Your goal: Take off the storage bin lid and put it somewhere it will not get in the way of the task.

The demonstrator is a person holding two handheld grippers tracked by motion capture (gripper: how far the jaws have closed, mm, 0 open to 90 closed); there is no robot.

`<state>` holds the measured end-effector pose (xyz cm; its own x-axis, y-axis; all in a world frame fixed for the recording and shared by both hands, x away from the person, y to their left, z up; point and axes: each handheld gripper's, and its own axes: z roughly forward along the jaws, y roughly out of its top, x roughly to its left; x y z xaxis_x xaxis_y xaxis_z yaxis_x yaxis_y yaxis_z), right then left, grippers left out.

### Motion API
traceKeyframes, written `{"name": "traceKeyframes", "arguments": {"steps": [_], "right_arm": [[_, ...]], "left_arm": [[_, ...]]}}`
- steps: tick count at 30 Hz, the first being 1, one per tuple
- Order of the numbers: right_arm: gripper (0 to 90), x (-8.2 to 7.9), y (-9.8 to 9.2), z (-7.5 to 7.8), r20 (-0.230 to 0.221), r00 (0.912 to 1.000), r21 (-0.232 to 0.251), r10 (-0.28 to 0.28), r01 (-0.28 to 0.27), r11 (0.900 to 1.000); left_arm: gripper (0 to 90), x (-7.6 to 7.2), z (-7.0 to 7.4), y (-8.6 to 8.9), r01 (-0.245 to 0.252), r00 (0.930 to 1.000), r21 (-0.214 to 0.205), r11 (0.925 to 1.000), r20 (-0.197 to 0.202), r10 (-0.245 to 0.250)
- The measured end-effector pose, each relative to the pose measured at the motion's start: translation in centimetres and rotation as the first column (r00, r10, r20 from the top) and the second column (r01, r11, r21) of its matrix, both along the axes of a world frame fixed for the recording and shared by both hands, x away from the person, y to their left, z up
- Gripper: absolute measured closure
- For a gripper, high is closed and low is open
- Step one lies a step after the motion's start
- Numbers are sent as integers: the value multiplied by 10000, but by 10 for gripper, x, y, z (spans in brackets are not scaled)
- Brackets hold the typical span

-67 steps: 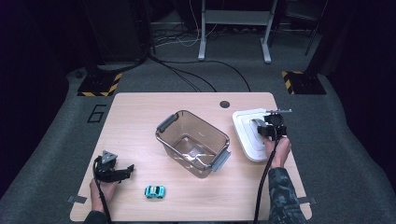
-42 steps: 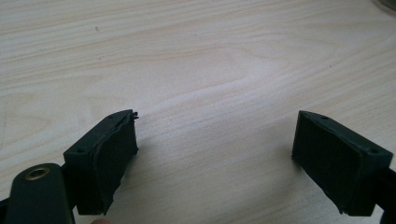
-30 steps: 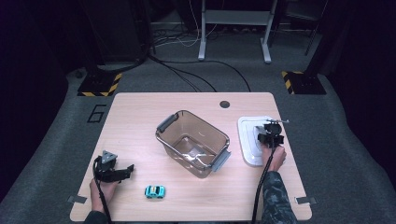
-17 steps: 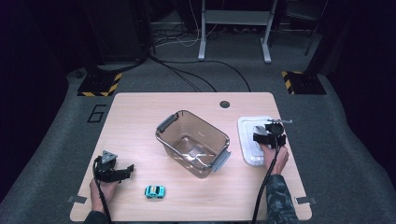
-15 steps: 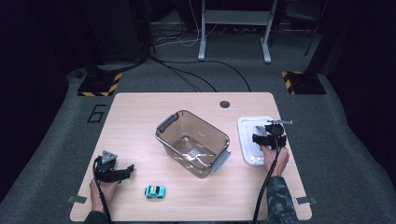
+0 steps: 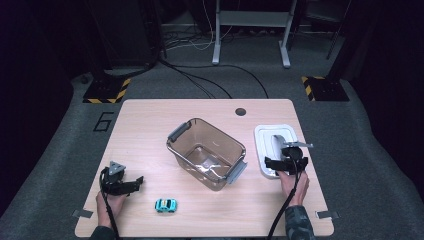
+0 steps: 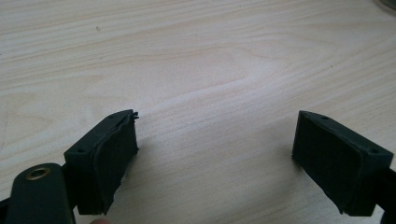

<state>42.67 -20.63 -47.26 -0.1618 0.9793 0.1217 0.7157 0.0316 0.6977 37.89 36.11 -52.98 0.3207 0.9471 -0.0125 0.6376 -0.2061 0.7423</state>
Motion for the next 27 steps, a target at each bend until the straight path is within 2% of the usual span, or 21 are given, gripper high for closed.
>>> {"name": "traceKeyframes", "arguments": {"steps": [7, 11, 14, 19, 20, 27], "right_arm": [[0, -22, 6, -7, 162, 9998, -52, 113, -112, 9999], [0, -39, 4, -13, 309, 9995, -86, -70, 73, 9999], [0, -49, 1, -20, 250, 9995, -184, -181, 186, 9997], [0, -60, -1, -30, 203, 9992, -209, -345, 350, 9992], [0, -65, -3, -36, 181, 9991, -211, -374, 378, 9991], [0, -76, -6, -50, 112, 9982, -260, -588, 591, 9979]], "left_arm": [[135, 0, 0, 0, 0, 10000, 9, 10000, 0, 0], [135, 0, 0, 0, 1, 10000, 10, 10000, -2, -1], [135, 0, 0, 0, 5, 10000, 11, 10000, -4, -5], [135, 0, 0, 0, 2, 10000, 12, 10000, -1, -2], [136, 0, 0, 0, -7, 10000, 10, 10000, 5, 7], [134, 0, 0, 0, -44, 10000, 27, 10000, -13, 44]]}}
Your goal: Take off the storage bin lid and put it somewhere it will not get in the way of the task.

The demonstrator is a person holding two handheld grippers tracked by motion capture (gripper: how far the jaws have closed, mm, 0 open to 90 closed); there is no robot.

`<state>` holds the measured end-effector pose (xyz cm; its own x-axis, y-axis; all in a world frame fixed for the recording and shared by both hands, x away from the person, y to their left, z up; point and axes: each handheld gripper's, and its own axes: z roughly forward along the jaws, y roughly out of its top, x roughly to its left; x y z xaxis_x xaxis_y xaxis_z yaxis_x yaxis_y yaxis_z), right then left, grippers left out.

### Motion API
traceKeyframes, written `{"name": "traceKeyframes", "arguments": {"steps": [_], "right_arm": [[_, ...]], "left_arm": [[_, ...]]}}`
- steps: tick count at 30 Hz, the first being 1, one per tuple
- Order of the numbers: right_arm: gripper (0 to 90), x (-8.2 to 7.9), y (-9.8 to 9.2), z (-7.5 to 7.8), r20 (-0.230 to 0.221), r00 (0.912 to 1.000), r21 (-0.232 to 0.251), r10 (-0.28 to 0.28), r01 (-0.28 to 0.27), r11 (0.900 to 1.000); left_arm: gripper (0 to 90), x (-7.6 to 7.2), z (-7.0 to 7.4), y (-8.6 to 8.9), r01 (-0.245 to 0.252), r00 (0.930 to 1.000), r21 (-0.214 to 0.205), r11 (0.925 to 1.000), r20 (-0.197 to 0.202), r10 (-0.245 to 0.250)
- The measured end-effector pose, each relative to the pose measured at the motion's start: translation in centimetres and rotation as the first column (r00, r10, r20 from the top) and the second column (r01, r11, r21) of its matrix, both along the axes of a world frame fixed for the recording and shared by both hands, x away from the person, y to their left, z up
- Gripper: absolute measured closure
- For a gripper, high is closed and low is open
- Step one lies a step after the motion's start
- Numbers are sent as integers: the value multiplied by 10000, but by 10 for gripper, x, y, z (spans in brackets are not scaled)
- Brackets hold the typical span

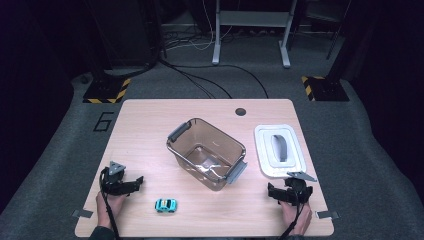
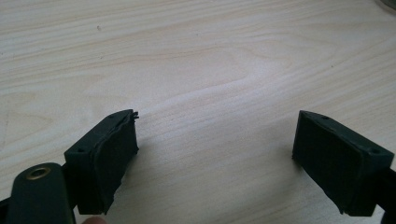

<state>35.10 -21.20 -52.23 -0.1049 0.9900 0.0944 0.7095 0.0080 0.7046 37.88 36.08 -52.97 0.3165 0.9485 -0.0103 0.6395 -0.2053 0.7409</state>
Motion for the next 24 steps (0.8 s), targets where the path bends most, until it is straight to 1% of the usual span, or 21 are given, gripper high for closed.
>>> {"name": "traceKeyframes", "arguments": {"steps": [1, 2, 6, 10, 11, 13, 15, 16, 17, 18, 19, 21, 23, 24], "right_arm": [[0, 0, 0, -1, -16, 10000, -50, -12, 12, 10000], [0, -1, -1, -3, 0, 10000, -130, -11, 11, 9999], [0, -2, -2, -4, 124, 9999, -128, -99, 101, 9999], [0, -2, 1, -5, 201, 9997, -408, -117, 125, 9991], [0, -2, 4, -6, 187, 9998, -633, -35, 47, 9980], [0, -2, 5, -6, 178, 9998, -703, -35, 48, 9975], [0, -2, 5, -6, 191, 9998, -765, 19, -5, 9971], [0, -2, 5, -6, 188, 9998, -769, 18, -3, 9970], [0, -2, 5, -6, 198, 9998, -774, 17, -1, 9970], [0, -2, 5, -7, 217, 9998, -768, 33, -16, 9970], [0, -3, 5, -6, 194, 9998, -710, -20, 34, 9975], [0, -3, 5, -6, 211, 9998, -687, -42, 56, 9976], [0, -3, 5, -7, 237, 9997, -679, -58, 74, 9977], [0, -3, 5, -7, 231, 9997, -673, -73, 88, 9977]], "left_arm": [[134, 0, 0, 0, -19, 10000, -17, 10000, -2, 19], [134, 0, -1, -1, -74, 9999, -45, 10000, 115, 75], [137, -1, -1, -1, -95, 9999, -12, 10000, 81, 95], [138, -1, 0, -1, -140, 9999, 21, 9999, 64, 140], [141, -1, 0, -2, -159, 9999, 37, 9999, 40, 159], [140, -1, 2, -2, -267, 9994, 74, 9996, -206, 269], [131, 0, 4, -2, -380, 9987, 152, 9992, -332, 385], [122, 0, 5, -2, -448, 9985, 121, 9989, -300, 452], [107, -2, 7, -1, -507, 9984, -75, 9987, -256, 505], [100, -3, 9, 0, -523, 9984, -170, 9985, -205, 520], [97, -4, 11, 0, -542, 9985, -182, 9984, -127, 539], [81, -7, 15, -2, -523, 9986, -284, 9982, -37, 522], [71, -11, 19, -4, -463, 9989, -423, 9980, -87, 460], [67, -13, 21, -6, -469, 9989, -564, 9973, -19, 468]]}}
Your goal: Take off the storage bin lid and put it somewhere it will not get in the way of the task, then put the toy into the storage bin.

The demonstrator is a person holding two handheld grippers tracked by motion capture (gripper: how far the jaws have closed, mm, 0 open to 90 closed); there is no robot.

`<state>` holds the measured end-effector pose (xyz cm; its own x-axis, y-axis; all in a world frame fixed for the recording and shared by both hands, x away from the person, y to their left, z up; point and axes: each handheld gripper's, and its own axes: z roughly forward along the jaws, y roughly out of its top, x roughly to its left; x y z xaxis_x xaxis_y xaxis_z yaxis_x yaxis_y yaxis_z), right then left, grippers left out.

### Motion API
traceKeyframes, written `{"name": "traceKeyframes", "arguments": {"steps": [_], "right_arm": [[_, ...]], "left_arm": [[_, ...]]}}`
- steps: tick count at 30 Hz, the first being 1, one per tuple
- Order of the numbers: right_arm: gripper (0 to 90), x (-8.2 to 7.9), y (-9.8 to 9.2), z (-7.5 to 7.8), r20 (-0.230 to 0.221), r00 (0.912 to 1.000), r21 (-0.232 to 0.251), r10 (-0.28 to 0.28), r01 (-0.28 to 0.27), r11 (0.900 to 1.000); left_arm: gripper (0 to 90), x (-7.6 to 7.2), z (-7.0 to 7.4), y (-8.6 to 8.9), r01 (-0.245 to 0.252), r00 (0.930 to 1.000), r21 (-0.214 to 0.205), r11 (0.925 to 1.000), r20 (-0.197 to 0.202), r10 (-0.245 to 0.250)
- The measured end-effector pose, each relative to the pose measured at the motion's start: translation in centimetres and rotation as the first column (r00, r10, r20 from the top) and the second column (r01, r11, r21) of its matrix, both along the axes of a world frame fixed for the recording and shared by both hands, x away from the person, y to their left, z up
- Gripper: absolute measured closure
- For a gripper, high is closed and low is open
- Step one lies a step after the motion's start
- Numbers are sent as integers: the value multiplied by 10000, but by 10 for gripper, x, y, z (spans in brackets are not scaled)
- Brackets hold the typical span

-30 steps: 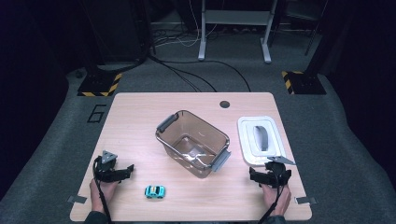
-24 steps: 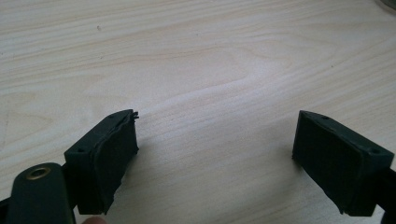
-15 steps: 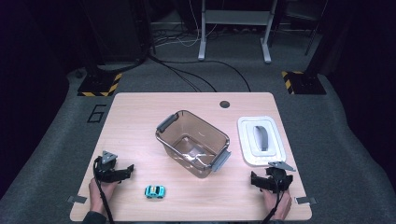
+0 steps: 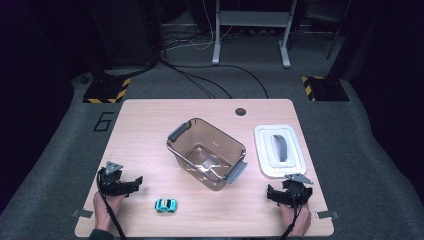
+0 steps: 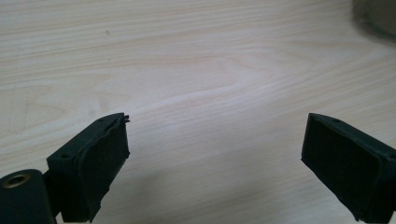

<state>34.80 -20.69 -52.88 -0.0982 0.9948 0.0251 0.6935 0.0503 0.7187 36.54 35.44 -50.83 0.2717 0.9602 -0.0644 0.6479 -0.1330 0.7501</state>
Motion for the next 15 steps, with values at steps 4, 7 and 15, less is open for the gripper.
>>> {"name": "traceKeyframes", "arguments": {"steps": [4, 7, 15], "right_arm": [[0, 1, 1, 0, -33, 10000, -83, 22, -22, 10000], [0, 0, 1, 0, -31, 10000, -63, -13, 13, 10000], [0, 1, 1, 0, -63, 10000, -126, -39, 38, 9999]], "left_arm": [[55, -7, 6, -6, 108, 9999, -45, 9999, -92, -108], [53, -12, 8, -10, 108, 9999, -95, 9999, -95, -108], [32, -33, 26, -22, 2, 10000, -205, 9998, 33, -1]]}}
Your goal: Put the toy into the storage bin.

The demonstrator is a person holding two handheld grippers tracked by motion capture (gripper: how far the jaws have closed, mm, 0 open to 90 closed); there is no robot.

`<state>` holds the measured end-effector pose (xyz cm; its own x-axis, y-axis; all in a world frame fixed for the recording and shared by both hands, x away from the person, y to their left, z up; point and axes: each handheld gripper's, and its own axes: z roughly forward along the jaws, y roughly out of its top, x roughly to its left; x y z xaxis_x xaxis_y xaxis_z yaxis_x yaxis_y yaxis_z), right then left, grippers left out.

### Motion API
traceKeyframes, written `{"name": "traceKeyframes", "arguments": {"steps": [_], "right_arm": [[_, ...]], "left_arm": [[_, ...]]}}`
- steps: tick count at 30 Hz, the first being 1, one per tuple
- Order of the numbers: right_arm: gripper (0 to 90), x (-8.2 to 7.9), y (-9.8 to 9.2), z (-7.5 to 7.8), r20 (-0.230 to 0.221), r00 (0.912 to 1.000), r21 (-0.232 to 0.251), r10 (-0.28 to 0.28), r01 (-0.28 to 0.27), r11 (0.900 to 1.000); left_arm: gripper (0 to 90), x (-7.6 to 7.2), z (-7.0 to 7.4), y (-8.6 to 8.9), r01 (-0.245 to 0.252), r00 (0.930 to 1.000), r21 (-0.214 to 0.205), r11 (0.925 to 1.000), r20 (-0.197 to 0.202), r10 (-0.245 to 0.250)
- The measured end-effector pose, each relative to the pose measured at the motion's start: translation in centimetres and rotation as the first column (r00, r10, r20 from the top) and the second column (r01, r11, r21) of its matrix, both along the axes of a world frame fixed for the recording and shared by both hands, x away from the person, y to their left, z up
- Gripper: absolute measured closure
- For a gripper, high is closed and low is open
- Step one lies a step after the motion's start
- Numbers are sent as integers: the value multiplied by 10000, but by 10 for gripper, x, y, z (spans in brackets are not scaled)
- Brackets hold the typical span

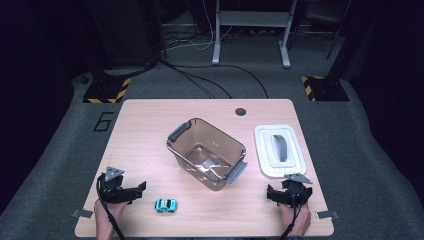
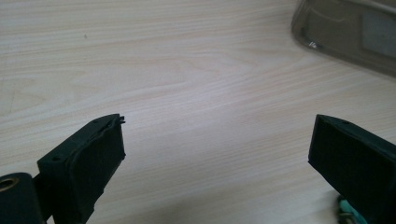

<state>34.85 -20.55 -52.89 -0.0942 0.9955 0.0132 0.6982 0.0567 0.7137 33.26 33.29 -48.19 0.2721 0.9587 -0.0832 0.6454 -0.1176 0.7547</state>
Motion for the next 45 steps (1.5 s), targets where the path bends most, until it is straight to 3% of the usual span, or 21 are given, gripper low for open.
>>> {"name": "traceKeyframes", "arguments": {"steps": [2, 5, 13, 18, 30, 35, 43, 45], "right_arm": [[0, 0, 0, 0, 6, 10000, -6, 20, -20, 10000], [0, 0, 0, 0, 28, 10000, -22, 21, -21, 10000], [0, 0, 0, 0, 35, 10000, -42, 32, -31, 10000], [0, 0, 0, 0, 17, 10000, -36, 10, -10, 10000], [0, 0, 0, 0, 16, 10000, -51, -17, 17, 10000], [0, 0, 0, 0, 37, 10000, -62, 3, -3, 10000], [0, 0, 0, 0, 31, 10000, -65, 7, -7, 10000], [0, 0, 0, 0, 36, 10000, -66, 5, -4, 10000]], "left_arm": [[31, -5, 3, -3, -6, 10000, 45, 10000, 39, 6], [23, -10, 5, -10, 120, 9999, -214, 9997, -100, -123], [18, -21, 4, -35, 325, 9995, 36, 9995, 32, -325], [13, -26, 2, -47, 467, 9989, -109, 9989, -26, -467], [0, -43, -19, -84, 864, 9958, -57, 9962, -298, -865], [2, -51, -28, -93, 949, 9950, 255, 9952, -338, -940], [209, -54, -37, -96, 1006, 9949, 508, 9936, -150, -1000], [208, -54, -39, -96, 1129, 9935, 555, 9921, -167, -1122]]}}
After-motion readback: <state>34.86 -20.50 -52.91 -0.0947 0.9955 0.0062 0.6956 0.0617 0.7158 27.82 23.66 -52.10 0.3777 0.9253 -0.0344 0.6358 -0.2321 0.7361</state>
